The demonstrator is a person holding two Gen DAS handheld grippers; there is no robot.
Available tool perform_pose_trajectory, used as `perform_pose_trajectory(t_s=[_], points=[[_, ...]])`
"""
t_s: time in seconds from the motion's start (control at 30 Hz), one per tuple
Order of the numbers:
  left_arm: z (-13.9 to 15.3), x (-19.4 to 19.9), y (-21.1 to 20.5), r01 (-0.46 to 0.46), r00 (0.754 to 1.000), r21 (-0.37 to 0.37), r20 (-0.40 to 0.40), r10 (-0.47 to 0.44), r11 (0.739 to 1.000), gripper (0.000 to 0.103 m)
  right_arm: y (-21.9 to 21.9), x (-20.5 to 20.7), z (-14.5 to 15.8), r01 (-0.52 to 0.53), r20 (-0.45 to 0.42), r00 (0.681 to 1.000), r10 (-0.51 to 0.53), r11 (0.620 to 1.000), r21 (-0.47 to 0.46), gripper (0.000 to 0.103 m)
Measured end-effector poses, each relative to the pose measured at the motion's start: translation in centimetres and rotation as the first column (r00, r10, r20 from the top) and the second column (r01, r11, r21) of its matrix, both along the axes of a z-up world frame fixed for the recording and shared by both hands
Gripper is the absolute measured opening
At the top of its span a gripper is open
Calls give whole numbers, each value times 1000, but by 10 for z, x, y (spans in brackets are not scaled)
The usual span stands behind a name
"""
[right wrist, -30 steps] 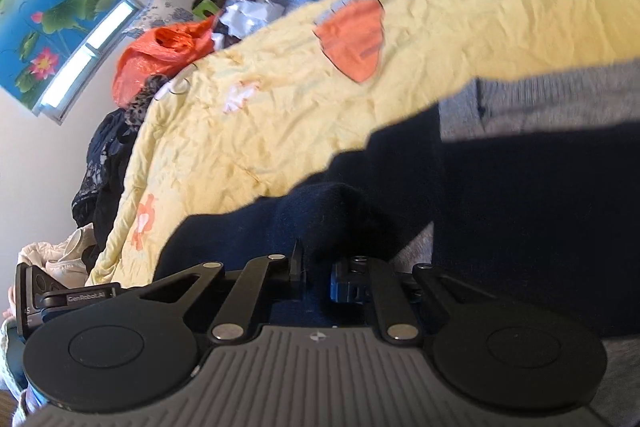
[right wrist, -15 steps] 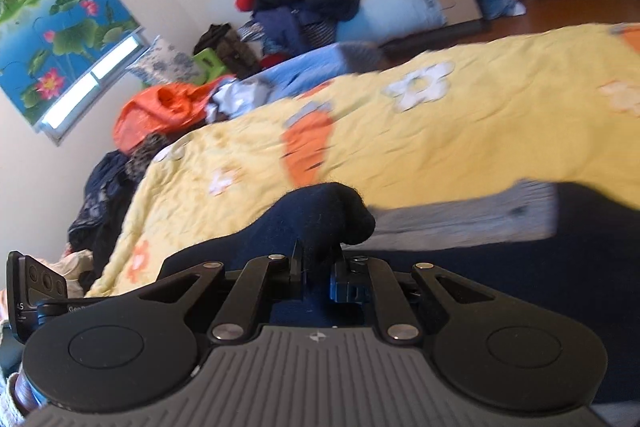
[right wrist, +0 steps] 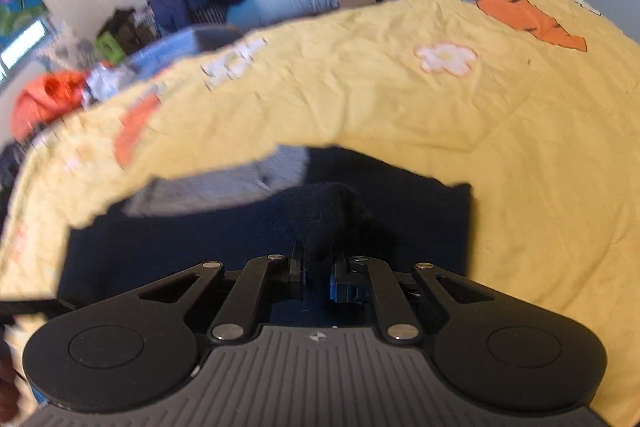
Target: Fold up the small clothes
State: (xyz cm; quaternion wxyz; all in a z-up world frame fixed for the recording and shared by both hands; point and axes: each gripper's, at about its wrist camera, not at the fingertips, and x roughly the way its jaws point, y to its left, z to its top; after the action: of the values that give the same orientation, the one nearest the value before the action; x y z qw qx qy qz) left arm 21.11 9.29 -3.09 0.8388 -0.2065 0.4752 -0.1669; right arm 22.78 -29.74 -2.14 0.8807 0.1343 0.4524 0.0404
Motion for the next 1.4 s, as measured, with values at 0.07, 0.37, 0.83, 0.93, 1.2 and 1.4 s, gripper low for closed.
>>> perform_pose_trajectory(t_s=[0.07, 0.37, 0.83, 0.93, 1.2, 1.4], points=[[6, -2, 19, -55, 998, -15, 7, 55, 998, 16, -3, -4, 1, 22, 8, 1000, -22, 999, -34, 37], [-6, -15, 12, 4, 998, -62, 55, -1, 998, 56, -3, -34, 18, -34, 92, 995, 29, 998, 46, 38], [12, -43, -12, 91, 964, 216, 225, -141, 972, 76, -10, -44, 30, 56, 194, 981, -28, 989, -140, 30], [12, -36, -18, 85, 962, 208, 236, -134, 974, 76, -23, -21, 20, 84, 119, 989, -86, 996, 22, 39], [-10, -23, -14, 85, 974, 234, 185, -130, 968, 77, -28, -4, 13, 55, 141, 987, -77, 986, 155, 14], [-11, -23, -14, 101, 973, 255, 177, -149, 962, 79, -58, 19, 8, 139, 159, 960, -230, 886, 443, 57]])
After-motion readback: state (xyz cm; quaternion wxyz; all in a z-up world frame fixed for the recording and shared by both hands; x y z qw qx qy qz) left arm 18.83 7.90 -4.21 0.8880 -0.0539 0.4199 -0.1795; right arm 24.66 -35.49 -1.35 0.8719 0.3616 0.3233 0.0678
